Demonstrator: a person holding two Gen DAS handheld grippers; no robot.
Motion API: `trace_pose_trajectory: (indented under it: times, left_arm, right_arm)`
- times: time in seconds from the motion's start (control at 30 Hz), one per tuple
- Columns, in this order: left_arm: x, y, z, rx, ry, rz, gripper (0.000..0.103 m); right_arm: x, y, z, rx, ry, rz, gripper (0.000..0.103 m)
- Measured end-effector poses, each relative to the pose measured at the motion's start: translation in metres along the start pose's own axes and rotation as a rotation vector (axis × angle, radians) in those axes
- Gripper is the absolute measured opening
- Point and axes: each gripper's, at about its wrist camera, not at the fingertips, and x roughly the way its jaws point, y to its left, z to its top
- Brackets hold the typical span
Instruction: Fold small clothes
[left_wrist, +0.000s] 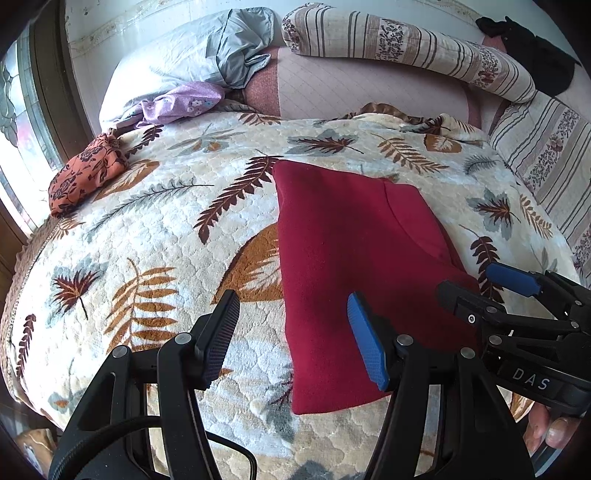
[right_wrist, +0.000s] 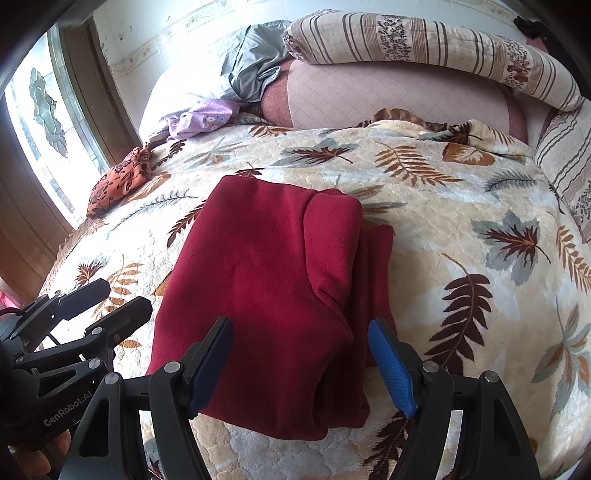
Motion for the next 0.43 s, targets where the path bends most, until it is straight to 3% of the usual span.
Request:
trace_pose_trajectory:
  times: [0.43]
  left_arm:
    - [0.007, 0.012, 0.002, -0.035, -0.029, -0.01, 0.061]
  right_arm:
    - [0.006, -0.004, 0.0, 0.013, 0.01, 0.002, 0.073]
